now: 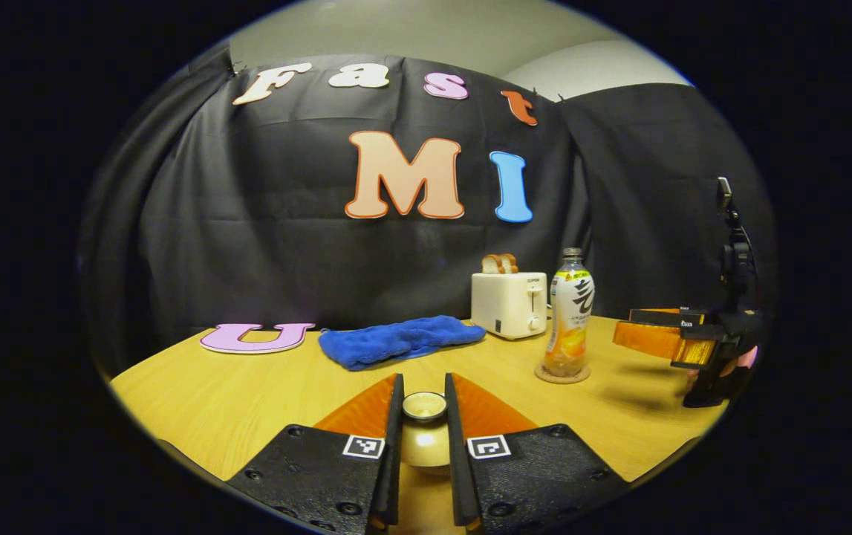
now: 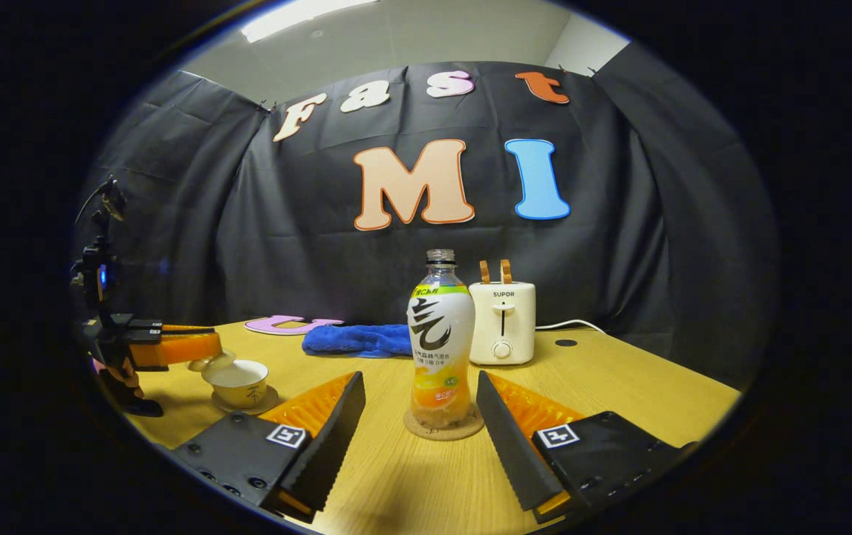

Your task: Open the teacup lid with one hand, grasp the water bottle and pour water into the teacup with the other hand; after pouring, place the water bottle on the coaster and then close the teacup lid.

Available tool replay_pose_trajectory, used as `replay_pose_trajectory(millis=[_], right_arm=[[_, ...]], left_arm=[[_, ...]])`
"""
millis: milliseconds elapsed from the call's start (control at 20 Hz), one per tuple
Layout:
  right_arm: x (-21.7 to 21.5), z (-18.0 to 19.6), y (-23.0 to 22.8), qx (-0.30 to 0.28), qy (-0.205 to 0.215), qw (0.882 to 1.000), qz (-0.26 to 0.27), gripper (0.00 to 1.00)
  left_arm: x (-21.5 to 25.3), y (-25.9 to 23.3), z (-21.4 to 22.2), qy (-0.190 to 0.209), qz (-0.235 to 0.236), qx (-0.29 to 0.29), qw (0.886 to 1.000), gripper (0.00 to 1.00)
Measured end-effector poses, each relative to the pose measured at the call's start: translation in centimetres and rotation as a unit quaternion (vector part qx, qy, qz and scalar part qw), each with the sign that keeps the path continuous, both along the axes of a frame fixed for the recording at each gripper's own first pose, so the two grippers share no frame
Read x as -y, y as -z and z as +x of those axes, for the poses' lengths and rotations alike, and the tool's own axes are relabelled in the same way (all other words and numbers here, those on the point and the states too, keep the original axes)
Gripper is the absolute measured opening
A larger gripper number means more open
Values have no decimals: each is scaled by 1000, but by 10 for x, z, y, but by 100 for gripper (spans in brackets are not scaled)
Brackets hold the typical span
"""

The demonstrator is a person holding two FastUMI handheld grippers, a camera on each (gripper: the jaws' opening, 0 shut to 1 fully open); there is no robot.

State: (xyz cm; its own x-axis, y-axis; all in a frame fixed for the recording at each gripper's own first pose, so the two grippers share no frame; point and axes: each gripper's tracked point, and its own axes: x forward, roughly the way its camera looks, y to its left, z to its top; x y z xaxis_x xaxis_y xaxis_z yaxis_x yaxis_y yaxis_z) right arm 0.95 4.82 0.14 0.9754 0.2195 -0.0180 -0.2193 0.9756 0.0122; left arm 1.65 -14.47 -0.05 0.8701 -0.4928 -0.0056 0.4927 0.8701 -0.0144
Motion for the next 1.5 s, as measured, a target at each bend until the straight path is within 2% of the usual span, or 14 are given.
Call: replay_pose_trajectory(millis=[150, 250, 600, 700, 850, 900, 1050, 1100, 1300, 1350, 1450, 1500], right_arm=[[1, 1, -1, -1, -1, 1000, 0, 99], [-4, -1, -1, -1, -12, 1000, 1, 93], [-7, -2, -1, -2, -22, 1000, 2, 93], [-7, -2, -1, -2, -24, 1000, 2, 96], [-7, -1, -1, -2, -24, 1000, 2, 93], [-6, -1, -2, -2, -24, 1000, 2, 93], [-4, -1, -1, -2, -23, 1000, 2, 93], [-4, -2, -1, -2, -23, 1000, 2, 93], [-2, 0, -2, -2, -19, 1000, 2, 93], [-2, 0, -2, -2, -18, 1000, 2, 96], [-2, 0, -2, -2, -18, 1000, 2, 93], [-2, 0, -1, -2, -18, 1000, 2, 96]], left_arm=[[7, 1, 5, 8, 2, -4, 1000, 26], [11, 6, 9, 12, 10, -14, 1000, 26], [26, 18, 12, 40, 45, -42, 997, 26], [25, 23, 13, 37, 55, -53, 996, 27], [24, 21, 14, 33, 52, -51, 997, 31], [24, 21, 14, 33, 52, -51, 997, 34], [20, 14, 14, 24, 45, -45, 998, 100], [18, 15, 13, 21, 39, -39, 998, 95], [5, 1, 9, 2, 2, -11, 1000, 96], [4, -1, 6, 3, 1, -4, 1000, 96], [1, -2, 2, 2, -1, 1, 1000, 96], [-5, -1, 0, -2, 0, 2, 1000, 96]])
